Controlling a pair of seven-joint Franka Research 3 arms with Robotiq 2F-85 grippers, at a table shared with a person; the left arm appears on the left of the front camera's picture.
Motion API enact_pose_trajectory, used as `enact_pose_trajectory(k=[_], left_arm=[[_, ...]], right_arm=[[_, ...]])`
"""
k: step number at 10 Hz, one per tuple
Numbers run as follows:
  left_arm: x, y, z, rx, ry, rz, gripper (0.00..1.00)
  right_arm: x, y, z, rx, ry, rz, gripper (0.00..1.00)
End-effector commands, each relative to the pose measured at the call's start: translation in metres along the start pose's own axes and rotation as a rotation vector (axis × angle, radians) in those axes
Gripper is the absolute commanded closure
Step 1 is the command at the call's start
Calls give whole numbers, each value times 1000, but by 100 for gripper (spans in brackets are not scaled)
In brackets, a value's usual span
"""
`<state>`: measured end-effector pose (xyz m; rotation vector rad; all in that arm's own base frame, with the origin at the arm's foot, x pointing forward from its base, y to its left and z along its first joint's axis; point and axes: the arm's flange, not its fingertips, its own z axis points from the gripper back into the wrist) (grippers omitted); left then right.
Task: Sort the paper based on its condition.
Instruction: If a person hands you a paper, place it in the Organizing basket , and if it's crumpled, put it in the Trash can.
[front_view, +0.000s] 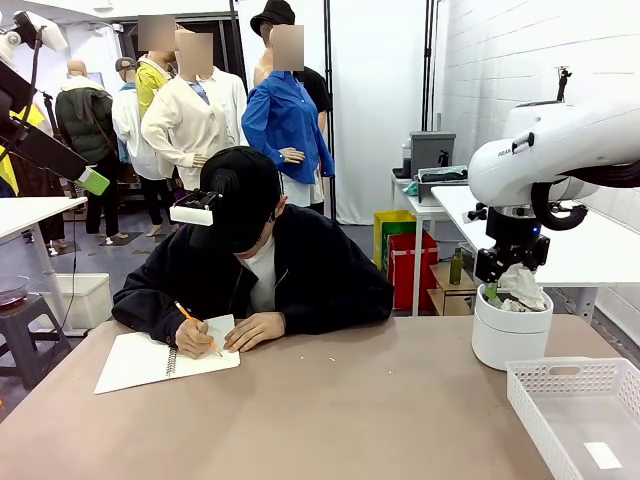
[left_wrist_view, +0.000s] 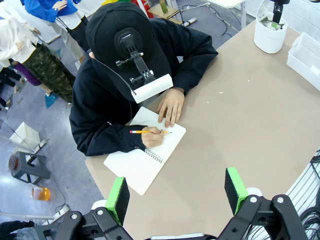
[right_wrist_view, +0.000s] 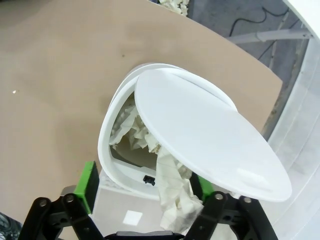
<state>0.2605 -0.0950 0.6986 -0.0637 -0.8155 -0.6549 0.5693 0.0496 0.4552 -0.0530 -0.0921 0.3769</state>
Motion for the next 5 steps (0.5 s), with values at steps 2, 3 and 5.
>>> enact_pose_trajectory(k=[2, 3, 5], left_arm=[[0, 0, 0, 1, -1, 1, 0], [0, 0, 0, 1, -1, 1, 0], [0, 0, 0, 1, -1, 1, 0]], right_arm=[[7, 0, -9, 16, -2, -19, 0], [7, 4, -9, 71, 7, 7, 0], [9, 10, -15, 90, -1, 17, 0]])
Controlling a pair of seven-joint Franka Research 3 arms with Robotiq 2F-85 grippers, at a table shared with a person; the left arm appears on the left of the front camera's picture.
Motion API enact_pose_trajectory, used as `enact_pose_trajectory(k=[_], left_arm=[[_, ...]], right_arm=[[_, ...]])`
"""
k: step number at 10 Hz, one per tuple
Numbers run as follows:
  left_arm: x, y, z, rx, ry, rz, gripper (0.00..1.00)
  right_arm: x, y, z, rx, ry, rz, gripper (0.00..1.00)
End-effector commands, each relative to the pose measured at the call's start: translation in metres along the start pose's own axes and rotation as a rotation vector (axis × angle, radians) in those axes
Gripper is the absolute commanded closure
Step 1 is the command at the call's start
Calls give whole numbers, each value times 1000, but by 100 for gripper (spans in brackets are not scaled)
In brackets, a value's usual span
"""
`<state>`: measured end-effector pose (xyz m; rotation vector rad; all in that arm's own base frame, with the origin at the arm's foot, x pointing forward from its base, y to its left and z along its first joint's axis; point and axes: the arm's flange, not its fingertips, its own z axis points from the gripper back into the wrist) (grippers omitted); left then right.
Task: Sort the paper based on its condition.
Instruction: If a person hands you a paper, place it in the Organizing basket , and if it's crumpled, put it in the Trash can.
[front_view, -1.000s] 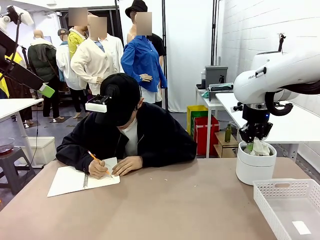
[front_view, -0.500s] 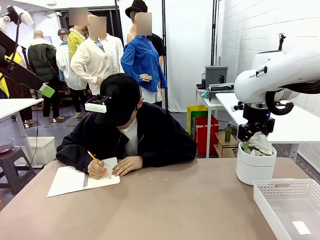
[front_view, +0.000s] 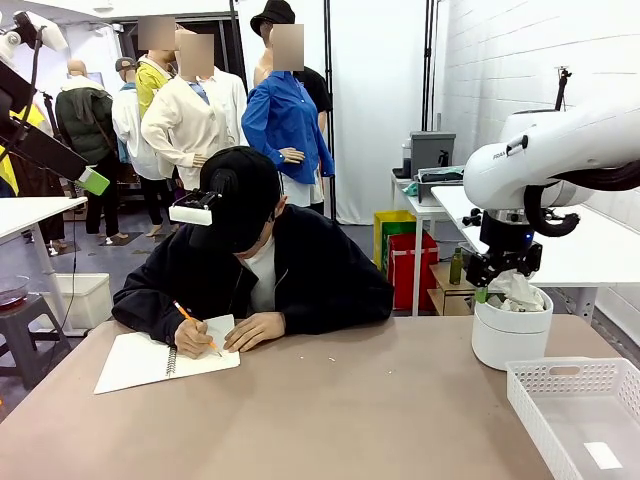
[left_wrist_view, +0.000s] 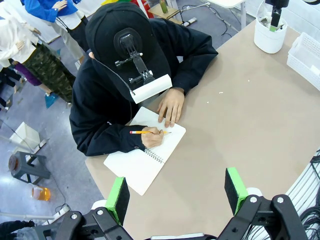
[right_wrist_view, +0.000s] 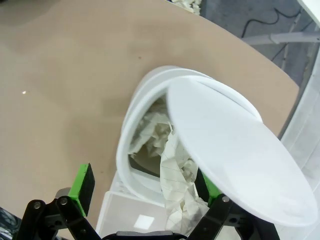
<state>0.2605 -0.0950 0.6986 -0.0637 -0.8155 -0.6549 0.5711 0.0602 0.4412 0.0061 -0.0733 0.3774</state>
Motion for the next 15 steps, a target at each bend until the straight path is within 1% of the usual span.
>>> enact_pose_trajectory(k=[1, 2, 3, 5, 7, 9, 11, 12, 14, 15], left_arm=[[0, 0, 0, 1, -1, 1, 0], [0, 0, 0, 1, -1, 1, 0], [0, 0, 0, 1, -1, 1, 0], [0, 0, 0, 1, -1, 1, 0], [0, 0, 0, 1, -1, 1, 0], [0, 0, 0, 1, -1, 1, 0], [0, 0, 0, 1, -1, 1, 0], [0, 0, 0, 1, -1, 1, 0], [0, 0, 0, 1, -1, 1, 0], [0, 0, 0, 1, -1, 1, 0]], right_arm=[[6, 1, -1, -14, -55, 6, 0], [7, 5, 1, -31, -75, 14, 0], [8, 11, -3, -32, -60, 49, 0], [10, 14, -8, -45, -48, 61, 0], [6, 14, -12, -52, -17, 75, 0], [-1, 5, -1, -133, -3, 81, 0], [-9, -9, 7, -250, 13, 73, 0], [-10, -14, 7, -297, 0, 58, 0], [-6, -11, 12, -243, -82, 22, 0], [-4, -7, 9, -235, -92, 25, 0]])
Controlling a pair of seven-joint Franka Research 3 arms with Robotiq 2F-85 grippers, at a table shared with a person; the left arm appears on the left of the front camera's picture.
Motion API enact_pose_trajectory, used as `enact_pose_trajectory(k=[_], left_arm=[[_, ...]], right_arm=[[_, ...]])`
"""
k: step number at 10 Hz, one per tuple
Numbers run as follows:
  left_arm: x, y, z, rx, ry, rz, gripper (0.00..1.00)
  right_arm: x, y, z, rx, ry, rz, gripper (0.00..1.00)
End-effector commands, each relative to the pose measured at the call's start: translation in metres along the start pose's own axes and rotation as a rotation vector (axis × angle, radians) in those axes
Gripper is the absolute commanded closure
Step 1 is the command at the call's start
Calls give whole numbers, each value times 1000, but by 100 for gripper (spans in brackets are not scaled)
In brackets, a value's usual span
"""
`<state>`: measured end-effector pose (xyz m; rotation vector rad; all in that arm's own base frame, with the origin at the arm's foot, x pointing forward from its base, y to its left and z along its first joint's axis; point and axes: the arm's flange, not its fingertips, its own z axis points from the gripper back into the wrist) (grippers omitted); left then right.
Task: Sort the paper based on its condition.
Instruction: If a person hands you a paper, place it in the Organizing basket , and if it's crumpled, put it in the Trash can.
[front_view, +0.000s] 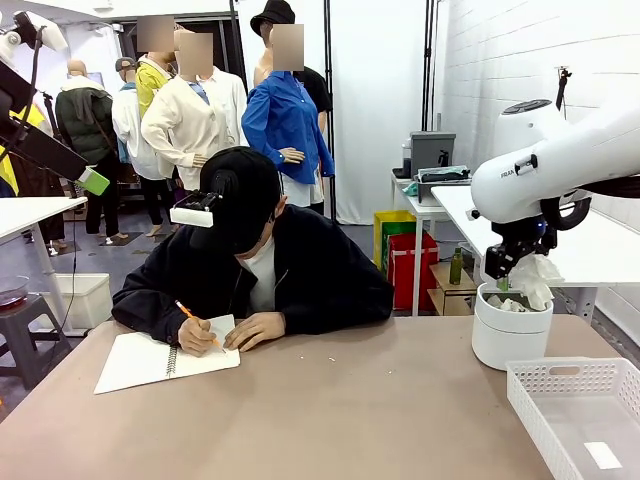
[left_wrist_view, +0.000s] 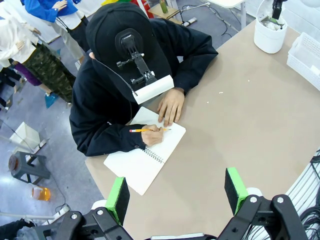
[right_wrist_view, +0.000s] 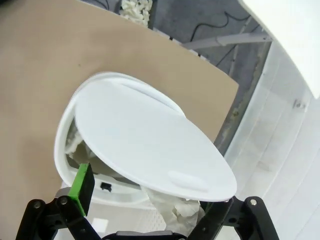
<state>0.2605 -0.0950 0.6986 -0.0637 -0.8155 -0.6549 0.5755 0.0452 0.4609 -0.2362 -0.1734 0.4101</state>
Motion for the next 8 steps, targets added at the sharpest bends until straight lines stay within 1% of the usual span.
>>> enact_pose_trajectory(k=[1, 2, 3, 4, 5, 6, 8], left_arm=[[0, 0, 0, 1, -1, 1, 0], [0, 0, 0, 1, -1, 1, 0], [0, 0, 0, 1, -1, 1, 0], [0, 0, 0, 1, -1, 1, 0], [0, 0, 0, 1, -1, 1, 0], [0, 0, 0, 1, -1, 1, 0], [0, 0, 0, 1, -1, 1, 0]], right_arm=[[-4, 17, -11, 55, -46, -11, 0], [-2, 23, -13, 114, -80, -33, 0], [-5, 34, -18, 109, -66, 37, 0], [-8, 42, -20, 169, -64, 81, 0], [-7, 42, -14, 228, -113, 76, 0], [-7, 42, -9, 191, -174, 53, 0], [-6, 36, 2, 199, -218, 31, 0]])
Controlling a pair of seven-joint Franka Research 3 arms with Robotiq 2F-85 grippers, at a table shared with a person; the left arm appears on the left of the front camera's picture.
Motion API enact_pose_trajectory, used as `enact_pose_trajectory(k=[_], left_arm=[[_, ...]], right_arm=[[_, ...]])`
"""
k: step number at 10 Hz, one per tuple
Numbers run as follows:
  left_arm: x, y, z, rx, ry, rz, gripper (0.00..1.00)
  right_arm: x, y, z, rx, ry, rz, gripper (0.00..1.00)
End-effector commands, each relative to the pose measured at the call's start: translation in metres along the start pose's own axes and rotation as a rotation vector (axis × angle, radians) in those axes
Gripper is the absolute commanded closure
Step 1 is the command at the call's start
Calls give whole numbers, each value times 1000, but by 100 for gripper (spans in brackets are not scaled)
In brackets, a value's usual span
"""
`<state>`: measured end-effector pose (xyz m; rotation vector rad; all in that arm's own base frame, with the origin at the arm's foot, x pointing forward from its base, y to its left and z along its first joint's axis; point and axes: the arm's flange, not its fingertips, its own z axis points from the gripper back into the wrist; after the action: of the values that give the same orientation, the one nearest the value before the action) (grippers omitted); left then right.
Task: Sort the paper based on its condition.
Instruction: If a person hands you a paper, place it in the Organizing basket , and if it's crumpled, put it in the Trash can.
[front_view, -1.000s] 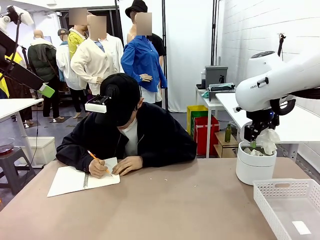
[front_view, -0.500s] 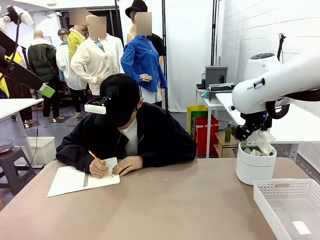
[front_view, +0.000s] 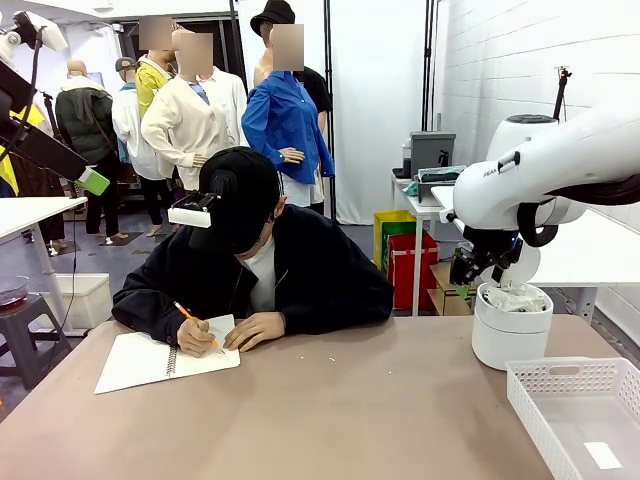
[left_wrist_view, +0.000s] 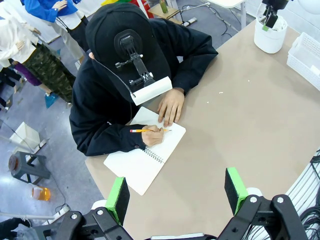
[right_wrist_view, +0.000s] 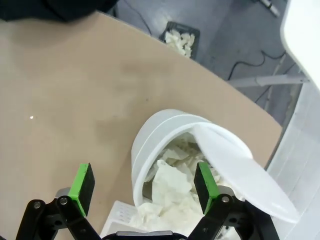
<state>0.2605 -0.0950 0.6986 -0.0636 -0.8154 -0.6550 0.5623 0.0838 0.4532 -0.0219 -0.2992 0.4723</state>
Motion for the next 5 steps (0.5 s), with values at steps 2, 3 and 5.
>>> enact_pose_trajectory(k=[2, 3, 5], left_arm=[[0, 0, 0, 1, -1, 1, 0], [0, 0, 0, 1, -1, 1, 0], [0, 0, 0, 1, -1, 1, 0]], right_arm=[[-7, -12, 15, 33, -68, -5, 0], [-7, -13, 23, 93, -37, 7, 0], [-8, -21, 50, 231, 56, -19, 0]])
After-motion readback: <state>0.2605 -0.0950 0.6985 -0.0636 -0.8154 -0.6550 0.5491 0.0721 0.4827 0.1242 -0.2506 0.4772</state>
